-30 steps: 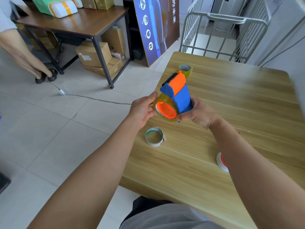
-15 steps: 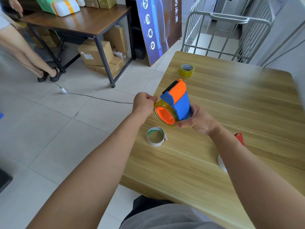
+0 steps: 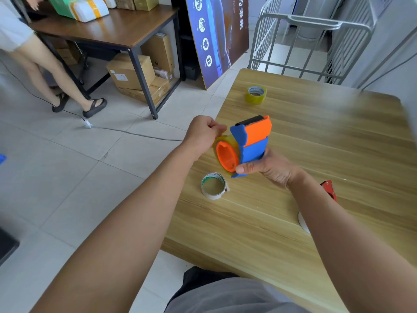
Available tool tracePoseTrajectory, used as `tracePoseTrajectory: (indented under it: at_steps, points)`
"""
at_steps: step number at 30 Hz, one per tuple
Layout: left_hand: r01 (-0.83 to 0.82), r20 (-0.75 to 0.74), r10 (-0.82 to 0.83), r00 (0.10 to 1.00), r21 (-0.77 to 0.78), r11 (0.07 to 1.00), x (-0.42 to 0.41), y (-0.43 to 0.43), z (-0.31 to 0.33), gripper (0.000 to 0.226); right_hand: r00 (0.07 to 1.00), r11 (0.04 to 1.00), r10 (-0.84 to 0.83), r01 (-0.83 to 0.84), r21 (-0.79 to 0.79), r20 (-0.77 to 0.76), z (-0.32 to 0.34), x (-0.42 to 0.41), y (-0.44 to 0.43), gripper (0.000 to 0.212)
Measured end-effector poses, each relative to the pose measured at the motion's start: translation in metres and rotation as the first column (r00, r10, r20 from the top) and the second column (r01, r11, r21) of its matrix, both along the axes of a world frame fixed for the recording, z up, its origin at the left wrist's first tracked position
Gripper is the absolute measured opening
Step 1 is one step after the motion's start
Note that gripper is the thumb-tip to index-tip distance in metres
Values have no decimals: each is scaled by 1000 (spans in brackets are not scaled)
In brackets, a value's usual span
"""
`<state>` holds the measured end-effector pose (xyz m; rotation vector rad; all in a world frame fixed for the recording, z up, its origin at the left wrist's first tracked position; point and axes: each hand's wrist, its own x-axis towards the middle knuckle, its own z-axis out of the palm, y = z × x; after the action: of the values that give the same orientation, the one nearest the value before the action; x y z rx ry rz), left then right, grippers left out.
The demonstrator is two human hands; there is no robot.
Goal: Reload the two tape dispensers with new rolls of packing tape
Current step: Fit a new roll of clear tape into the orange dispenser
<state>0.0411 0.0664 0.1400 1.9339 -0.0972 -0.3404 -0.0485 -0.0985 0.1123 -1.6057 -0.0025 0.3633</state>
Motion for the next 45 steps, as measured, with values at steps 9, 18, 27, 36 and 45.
tracePoseTrajectory:
  at_steps: [9, 18, 27, 36, 45]
  points:
    - [-116, -173, 85, 981, -180, 977, 5, 8, 4, 20, 1000, 998, 20, -21, 64, 13, -2, -7, -1, 54]
    - [-331, -585, 94, 805, -312, 890, 6, 15, -8, 15, 995, 898, 1, 41, 438, -96, 1, -11, -4, 53]
    - [-392, -626, 18, 779, -464, 795, -3, 5, -6, 17, 937, 588, -223, 349, 730, -268, -6, -12, -10, 61]
    - [-557, -628, 194, 754, -455, 695, -2, 11, -16, 19, 940, 714, -185, 330, 617, -288, -11, -14, -21, 51]
    - [106, -383, -135, 914, -95, 990, -41, -20, -7, 40, 988, 945, -118, 142, 295, -98, -17, -6, -11, 31]
